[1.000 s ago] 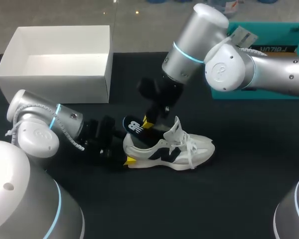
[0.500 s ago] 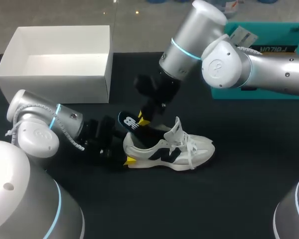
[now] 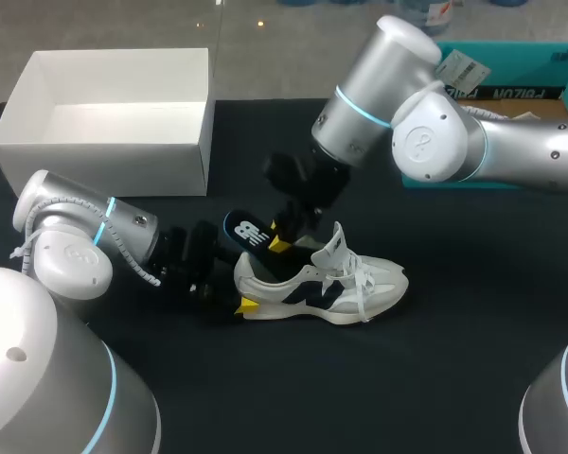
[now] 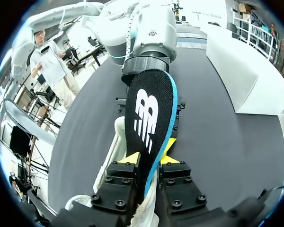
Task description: Take the shoe out of the shoebox, open the shoe tongue, remove and reinsert the insole, then place the shoe into the shoebox
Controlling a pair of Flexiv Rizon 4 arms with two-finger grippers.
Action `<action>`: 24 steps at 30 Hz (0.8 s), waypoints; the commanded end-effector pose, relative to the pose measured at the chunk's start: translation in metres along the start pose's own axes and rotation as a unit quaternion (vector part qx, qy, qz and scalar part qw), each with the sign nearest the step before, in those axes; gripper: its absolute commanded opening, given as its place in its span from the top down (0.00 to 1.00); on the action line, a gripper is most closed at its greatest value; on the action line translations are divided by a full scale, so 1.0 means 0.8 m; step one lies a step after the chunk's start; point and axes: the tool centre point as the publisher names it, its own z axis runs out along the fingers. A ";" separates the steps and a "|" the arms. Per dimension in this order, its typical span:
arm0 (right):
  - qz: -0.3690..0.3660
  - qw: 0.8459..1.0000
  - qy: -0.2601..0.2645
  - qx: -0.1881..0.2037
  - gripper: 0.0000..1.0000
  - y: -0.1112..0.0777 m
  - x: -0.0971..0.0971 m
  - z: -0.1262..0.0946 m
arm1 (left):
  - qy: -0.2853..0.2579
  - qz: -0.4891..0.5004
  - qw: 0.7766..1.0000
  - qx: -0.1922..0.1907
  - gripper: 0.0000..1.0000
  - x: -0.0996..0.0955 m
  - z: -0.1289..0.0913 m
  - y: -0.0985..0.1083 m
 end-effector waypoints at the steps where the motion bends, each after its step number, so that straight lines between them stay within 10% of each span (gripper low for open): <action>1: 0.003 1.000 -0.003 -0.003 0.81 -0.007 0.004 0.001 | 0.000 0.000 1.000 -0.002 1.00 0.000 0.003 0.004; 24: 0.007 1.000 -0.011 -0.005 1.00 -0.005 -0.001 -0.013 | 0.000 0.000 1.000 -0.002 1.00 0.000 0.003 0.004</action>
